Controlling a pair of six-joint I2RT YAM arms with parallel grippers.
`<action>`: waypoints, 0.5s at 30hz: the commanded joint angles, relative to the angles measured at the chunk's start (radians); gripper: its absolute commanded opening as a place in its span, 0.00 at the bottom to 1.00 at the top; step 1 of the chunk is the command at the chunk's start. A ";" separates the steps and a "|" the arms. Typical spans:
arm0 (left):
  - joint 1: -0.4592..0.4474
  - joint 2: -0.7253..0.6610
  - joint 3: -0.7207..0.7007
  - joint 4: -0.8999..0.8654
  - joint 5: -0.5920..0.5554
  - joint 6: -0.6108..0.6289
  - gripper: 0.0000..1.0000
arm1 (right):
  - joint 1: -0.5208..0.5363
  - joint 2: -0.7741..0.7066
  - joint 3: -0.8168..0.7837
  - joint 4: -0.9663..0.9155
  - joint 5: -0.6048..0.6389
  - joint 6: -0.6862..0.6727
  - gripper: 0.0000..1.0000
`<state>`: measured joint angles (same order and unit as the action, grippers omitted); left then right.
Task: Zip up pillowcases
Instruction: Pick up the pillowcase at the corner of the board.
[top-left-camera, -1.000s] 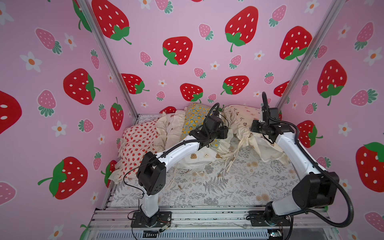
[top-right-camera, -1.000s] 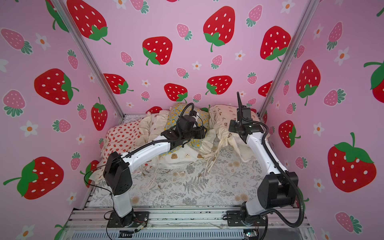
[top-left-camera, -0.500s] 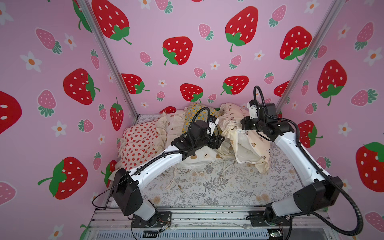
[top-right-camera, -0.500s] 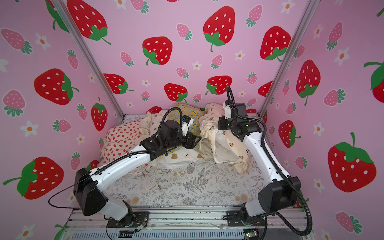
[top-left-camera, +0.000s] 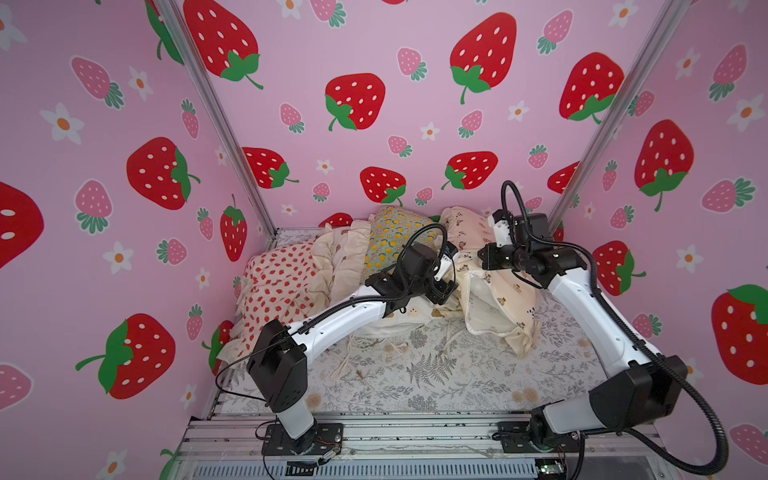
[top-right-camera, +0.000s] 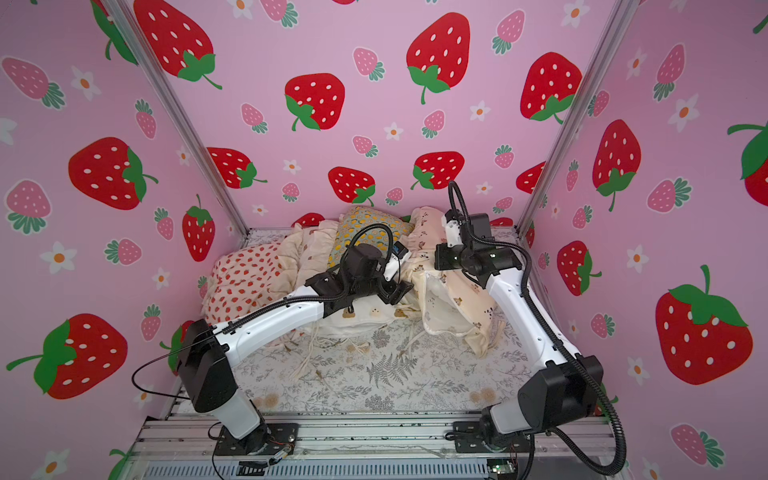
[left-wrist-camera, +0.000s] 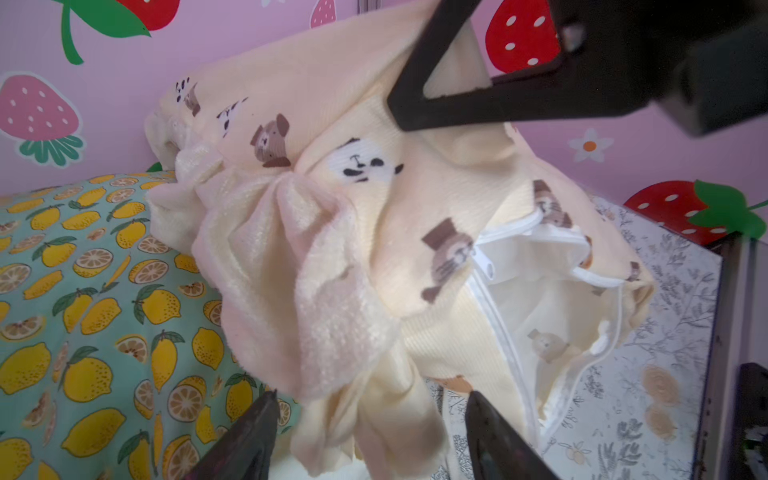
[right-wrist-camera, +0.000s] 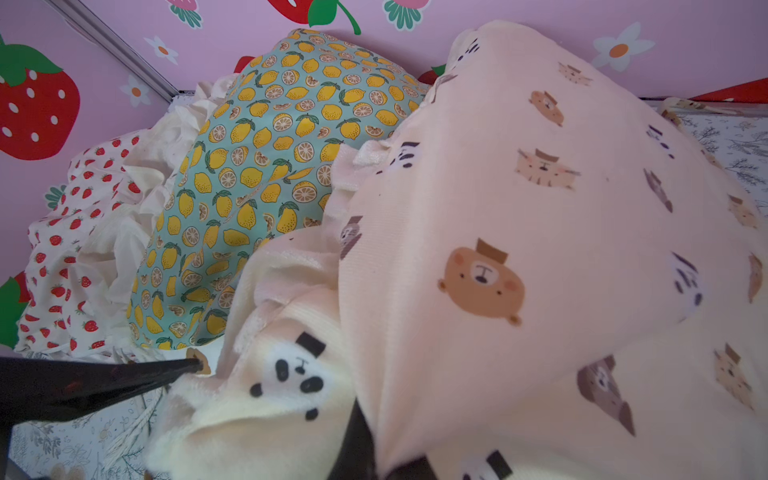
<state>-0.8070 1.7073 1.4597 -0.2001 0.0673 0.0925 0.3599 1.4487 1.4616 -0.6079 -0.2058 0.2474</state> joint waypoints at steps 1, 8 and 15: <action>-0.001 0.014 0.073 0.045 -0.018 0.154 0.73 | 0.004 -0.044 -0.004 -0.003 -0.001 -0.036 0.00; 0.004 0.070 0.152 0.048 0.180 0.273 0.72 | 0.004 -0.053 -0.017 -0.011 0.006 -0.048 0.00; 0.005 0.156 0.260 -0.029 0.281 0.345 0.62 | 0.004 -0.056 -0.018 -0.019 0.009 -0.049 0.00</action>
<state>-0.8040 1.8393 1.6703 -0.1890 0.2546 0.3649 0.3599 1.4307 1.4475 -0.6319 -0.1989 0.2287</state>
